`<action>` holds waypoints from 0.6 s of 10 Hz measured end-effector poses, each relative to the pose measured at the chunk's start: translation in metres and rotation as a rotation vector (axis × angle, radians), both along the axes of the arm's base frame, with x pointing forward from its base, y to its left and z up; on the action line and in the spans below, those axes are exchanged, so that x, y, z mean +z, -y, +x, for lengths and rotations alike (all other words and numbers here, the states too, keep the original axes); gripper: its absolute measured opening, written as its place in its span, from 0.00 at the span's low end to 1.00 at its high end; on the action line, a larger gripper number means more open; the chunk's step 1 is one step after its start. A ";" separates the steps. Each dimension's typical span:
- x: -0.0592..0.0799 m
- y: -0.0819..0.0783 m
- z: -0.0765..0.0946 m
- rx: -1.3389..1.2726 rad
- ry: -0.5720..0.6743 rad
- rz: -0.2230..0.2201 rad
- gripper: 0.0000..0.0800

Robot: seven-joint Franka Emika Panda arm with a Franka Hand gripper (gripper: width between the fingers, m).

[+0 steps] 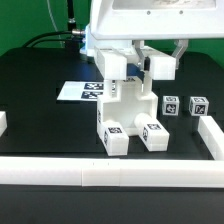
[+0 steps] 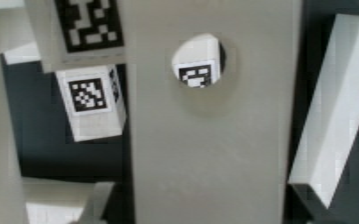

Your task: Assemble chair

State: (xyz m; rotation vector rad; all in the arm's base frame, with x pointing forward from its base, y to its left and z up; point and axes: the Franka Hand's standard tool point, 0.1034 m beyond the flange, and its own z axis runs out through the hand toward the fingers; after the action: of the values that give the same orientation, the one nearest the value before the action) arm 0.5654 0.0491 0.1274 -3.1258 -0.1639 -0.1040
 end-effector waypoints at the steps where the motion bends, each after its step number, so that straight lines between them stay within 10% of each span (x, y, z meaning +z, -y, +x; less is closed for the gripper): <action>1: -0.001 -0.001 -0.004 0.002 -0.001 0.001 0.36; 6: -0.001 0.000 -0.005 0.029 0.001 -0.001 0.36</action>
Offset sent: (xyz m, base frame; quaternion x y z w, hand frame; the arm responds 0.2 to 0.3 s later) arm -0.0106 -0.0027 -0.0021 -0.0029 0.0006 0.0014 1.0000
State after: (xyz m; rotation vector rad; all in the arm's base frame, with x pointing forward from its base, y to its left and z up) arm 0.5606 0.0489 0.1267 -3.1235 -0.2096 -0.1060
